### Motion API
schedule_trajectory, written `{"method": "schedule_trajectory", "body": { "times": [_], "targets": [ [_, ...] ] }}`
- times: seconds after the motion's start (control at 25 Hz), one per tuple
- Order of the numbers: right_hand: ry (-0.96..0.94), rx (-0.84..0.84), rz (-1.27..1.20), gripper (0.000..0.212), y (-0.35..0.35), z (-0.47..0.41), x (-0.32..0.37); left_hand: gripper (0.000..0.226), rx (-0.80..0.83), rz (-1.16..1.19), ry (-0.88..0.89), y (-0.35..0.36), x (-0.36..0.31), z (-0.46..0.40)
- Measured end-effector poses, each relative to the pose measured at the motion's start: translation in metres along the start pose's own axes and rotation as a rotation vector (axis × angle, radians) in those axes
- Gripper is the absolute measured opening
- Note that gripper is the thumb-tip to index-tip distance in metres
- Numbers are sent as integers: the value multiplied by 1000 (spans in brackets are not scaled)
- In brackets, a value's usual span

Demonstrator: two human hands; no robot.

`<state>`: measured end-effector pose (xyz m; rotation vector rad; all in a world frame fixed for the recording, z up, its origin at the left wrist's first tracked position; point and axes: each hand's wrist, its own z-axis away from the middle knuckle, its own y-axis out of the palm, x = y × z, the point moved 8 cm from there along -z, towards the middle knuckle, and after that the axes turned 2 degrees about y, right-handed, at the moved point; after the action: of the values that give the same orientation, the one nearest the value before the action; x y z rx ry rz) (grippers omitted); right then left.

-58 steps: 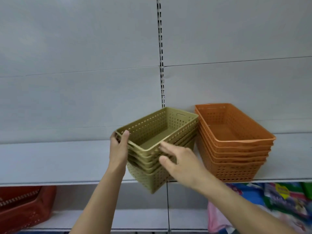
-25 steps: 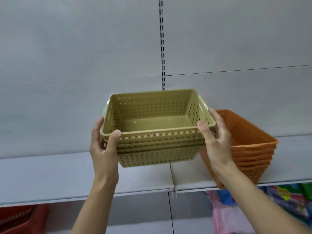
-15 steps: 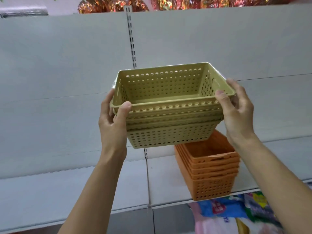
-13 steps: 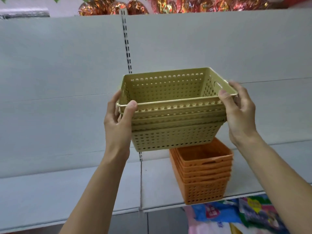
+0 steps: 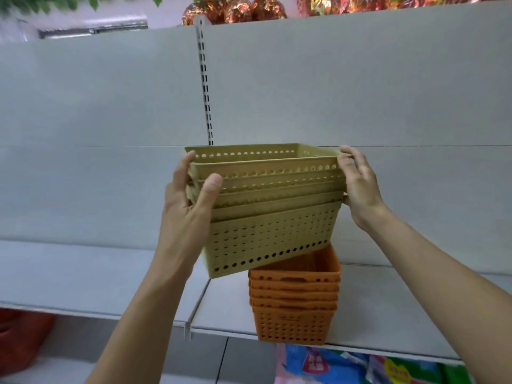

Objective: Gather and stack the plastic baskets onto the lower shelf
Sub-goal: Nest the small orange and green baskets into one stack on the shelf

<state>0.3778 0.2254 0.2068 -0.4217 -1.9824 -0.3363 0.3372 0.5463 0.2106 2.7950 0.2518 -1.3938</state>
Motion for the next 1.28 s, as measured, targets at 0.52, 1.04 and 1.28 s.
{"method": "schedule_trajectory", "body": {
  "times": [0.52,1.04,1.28],
  "targets": [
    [-156,262,380,72,56,94,39,115,-12,-474,290,43,-1,0],
    [-222,288,110,39,-13,42,50,97,127,-420,44,83,40,12],
    [-218,317,206,33,-5,29,49,84,97,-305,47,83,50,16]
  ]
}}
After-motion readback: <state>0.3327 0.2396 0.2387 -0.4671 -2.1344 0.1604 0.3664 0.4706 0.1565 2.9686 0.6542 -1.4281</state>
